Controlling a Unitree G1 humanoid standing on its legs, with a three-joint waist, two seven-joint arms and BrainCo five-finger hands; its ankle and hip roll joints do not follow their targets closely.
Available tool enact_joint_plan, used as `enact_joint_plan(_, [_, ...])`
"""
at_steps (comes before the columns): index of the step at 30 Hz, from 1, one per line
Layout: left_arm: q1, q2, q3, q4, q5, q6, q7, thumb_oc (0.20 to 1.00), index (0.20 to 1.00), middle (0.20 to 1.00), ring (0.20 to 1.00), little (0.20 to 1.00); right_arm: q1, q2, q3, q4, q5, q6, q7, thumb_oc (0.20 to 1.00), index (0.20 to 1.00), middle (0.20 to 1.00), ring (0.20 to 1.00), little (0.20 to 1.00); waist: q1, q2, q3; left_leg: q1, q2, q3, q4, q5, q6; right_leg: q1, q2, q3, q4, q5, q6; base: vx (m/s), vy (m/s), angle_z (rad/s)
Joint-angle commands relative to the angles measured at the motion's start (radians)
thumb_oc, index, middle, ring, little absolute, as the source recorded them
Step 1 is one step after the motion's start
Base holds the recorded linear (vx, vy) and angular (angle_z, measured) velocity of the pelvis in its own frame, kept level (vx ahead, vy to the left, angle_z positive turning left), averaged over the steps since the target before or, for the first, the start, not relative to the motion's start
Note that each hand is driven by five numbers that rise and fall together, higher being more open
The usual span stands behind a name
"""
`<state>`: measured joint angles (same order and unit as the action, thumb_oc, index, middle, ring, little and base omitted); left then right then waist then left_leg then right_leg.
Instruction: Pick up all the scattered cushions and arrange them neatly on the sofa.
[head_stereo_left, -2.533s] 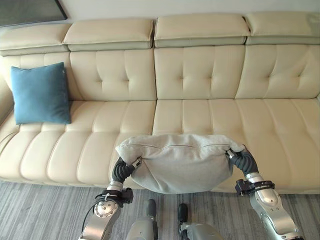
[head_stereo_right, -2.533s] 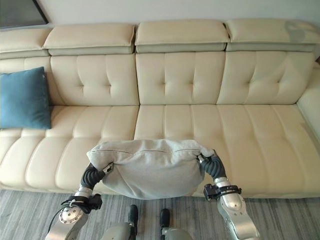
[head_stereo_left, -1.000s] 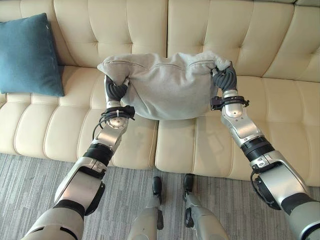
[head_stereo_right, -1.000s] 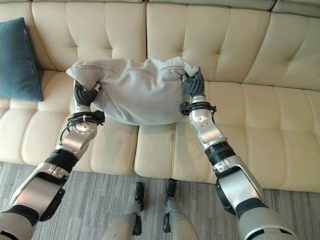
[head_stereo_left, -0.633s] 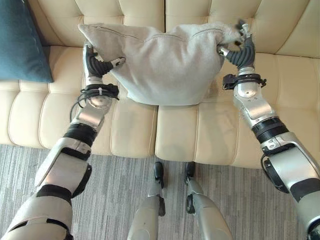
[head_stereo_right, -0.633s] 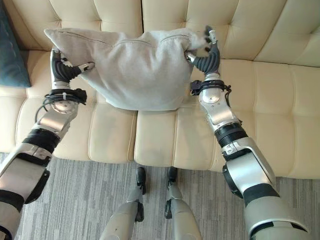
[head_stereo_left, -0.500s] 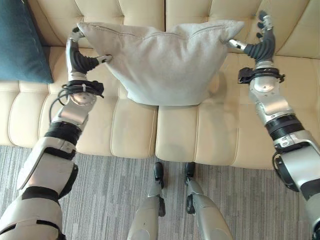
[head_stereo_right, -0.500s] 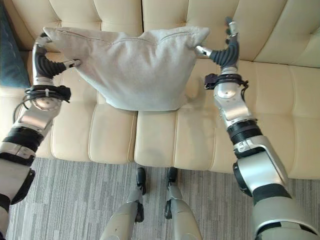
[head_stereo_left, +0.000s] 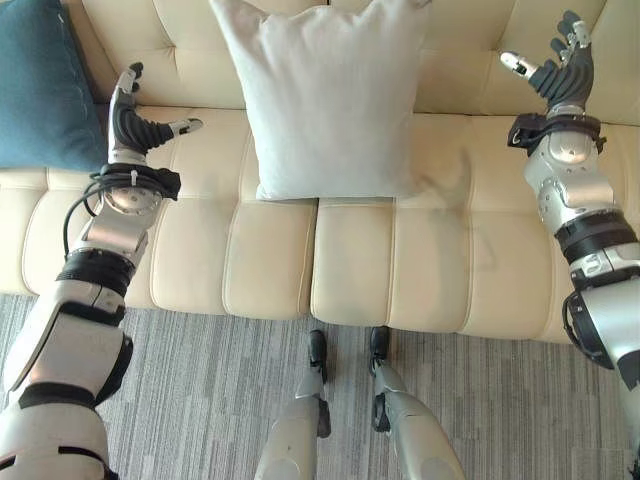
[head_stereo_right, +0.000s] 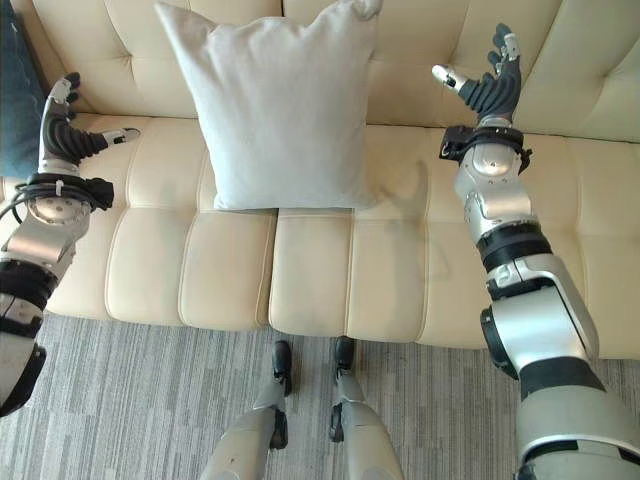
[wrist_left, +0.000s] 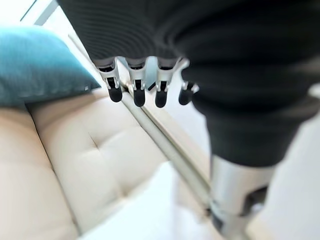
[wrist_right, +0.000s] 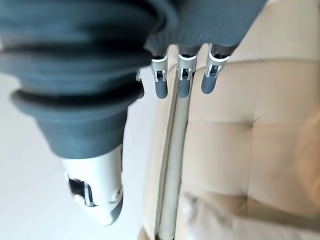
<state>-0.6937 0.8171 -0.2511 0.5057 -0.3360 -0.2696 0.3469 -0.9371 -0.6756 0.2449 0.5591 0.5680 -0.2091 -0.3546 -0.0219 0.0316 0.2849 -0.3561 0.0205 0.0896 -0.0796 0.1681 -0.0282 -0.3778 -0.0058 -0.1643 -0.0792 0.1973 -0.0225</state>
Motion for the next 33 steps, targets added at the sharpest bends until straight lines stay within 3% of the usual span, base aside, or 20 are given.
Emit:
enact_joint_plan(1, [0.247, -0.111, 0.114, -0.05, -0.009, -0.067, -0.068, 1.0, 1.0, 1.0, 1.0, 1.0, 0.34, -0.02, -0.107, -0.178, -0.146, -0.042, 0.109, 1.0, 1.0, 1.0, 1.0, 1.0, 0.001, -0.038, -0.071, 0.149, -0.025, 0.024, 0.003, -0.138, -0.035, 0.082, -0.047, 0.047, 0.059, -0.149, 0.145, 0.13, 0.034, 0.1])
enact_joint_plan(8, [0.646, -0.302, 0.266, -0.15, 0.013, -0.022, -0.161, 1.0, 1.0, 1.0, 1.0, 1.0, 0.804, 0.027, -0.265, -0.344, -0.346, -0.01, 0.235, 1.0, 1.0, 1.0, 1.0, 1.0, -0.013, -0.053, -0.108, 0.232, -0.037, 0.025, -0.003, -0.163, -0.02, 0.173, -0.051, 0.04, 0.043, -0.159, 0.148, 0.08, 0.019, -0.05])
enact_joint_plan(13, [0.891, -0.382, 0.314, -0.047, 0.088, 0.048, -0.258, 1.0, 1.0, 1.0, 1.0, 1.0, 1.065, 0.122, -0.291, -0.24, -0.478, 0.037, 0.326, 1.0, 1.0, 1.0, 1.0, 1.0, -0.028, -0.059, -0.15, 0.304, -0.045, 0.032, 0.0, -0.181, -0.01, 0.244, -0.053, 0.041, 0.042, -0.163, 0.158, 0.02, 0.043, -0.05])
enact_joint_plan(21, [0.956, -0.415, 0.283, 0.106, 0.169, 0.08, -0.287, 1.0, 1.0, 1.0, 1.0, 1.0, 1.096, 0.182, -0.219, -0.039, -0.55, 0.058, 0.331, 1.0, 1.0, 1.0, 1.0, 1.0, -0.033, -0.068, -0.166, 0.367, -0.052, 0.048, 0.003, -0.203, 0.009, 0.281, -0.052, 0.076, 0.066, -0.159, 0.17, -0.05, 0.074, -0.22])
enact_joint_plan(24, [0.937, -0.408, 0.27, 0.136, 0.175, 0.076, -0.275, 1.0, 1.0, 1.0, 1.0, 1.0, 1.073, 0.204, -0.184, 0.021, -0.558, 0.071, 0.327, 1.0, 1.0, 1.0, 1.0, 1.0, -0.033, -0.075, -0.152, 0.366, -0.052, 0.061, -0.003, -0.2, 0.018, 0.246, -0.051, 0.097, 0.107, -0.137, 0.186, -0.22, 0.037, -0.3])
enact_joint_plan(25, [0.91, -0.39, 0.259, 0.134, 0.168, 0.073, -0.265, 1.0, 1.0, 1.0, 1.0, 1.0, 1.05, 0.219, -0.163, 0.053, -0.548, 0.071, 0.319, 1.0, 1.0, 1.0, 1.0, 1.0, -0.033, -0.075, -0.124, 0.345, -0.038, 0.063, 0.003, -0.182, 0.023, 0.199, -0.04, 0.113, 0.18, -0.133, 0.202, -0.32, -0.034, -0.35])
enact_joint_plan(27, [0.896, -0.379, 0.252, 0.133, 0.172, 0.074, -0.26, 1.0, 1.0, 1.0, 1.0, 1.0, 1.048, 0.229, -0.156, 0.057, -0.54, 0.073, 0.317, 1.0, 1.0, 1.0, 1.0, 1.0, -0.031, -0.075, -0.112, 0.323, -0.028, 0.059, 0.014, -0.172, 0.026, 0.183, -0.029, 0.13, 0.235, -0.166, 0.202, -0.27, -0.027, -0.3])
enact_joint_plan(30, [0.862, -0.367, 0.225, 0.144, 0.189, 0.076, -0.251, 1.0, 1.0, 1.0, 1.0, 1.0, 1.034, 0.243, -0.131, 0.082, -0.527, 0.07, 0.311, 1.0, 1.0, 1.0, 1.0, 1.0, -0.017, -0.068, -0.108, 0.278, -0.005, 0.051, 0.036, -0.153, 0.03, 0.204, -0.022, 0.125, 0.366, -0.259, 0.173, -0.22, -0.07, 0.03])
enact_joint_plan(31, [0.854, -0.367, 0.218, 0.156, 0.193, 0.08, -0.247, 1.0, 1.0, 1.0, 1.0, 1.0, 1.028, 0.254, -0.123, 0.09, -0.527, 0.073, 0.314, 1.0, 1.0, 1.0, 1.0, 1.0, -0.003, -0.066, -0.118, 0.262, 0.003, 0.053, 0.036, -0.142, 0.028, 0.227, -0.031, 0.115, 0.441, -0.272, 0.163, -0.19, -0.149, 0.07])
enact_joint_plan(33, [0.859, -0.368, 0.218, 0.156, 0.193, 0.08, -0.241, 1.0, 1.0, 1.0, 1.0, 1.0, 1.032, 0.257, -0.126, 0.09, -0.528, 0.071, 0.309, 1.0, 1.0, 1.0, 1.0, 1.0, 0.008, -0.07, -0.127, 0.249, 0.008, 0.058, 0.04, -0.139, 0.023, 0.253, -0.039, 0.108, 0.418, -0.268, 0.167, -0.11, -0.126, -0.13])
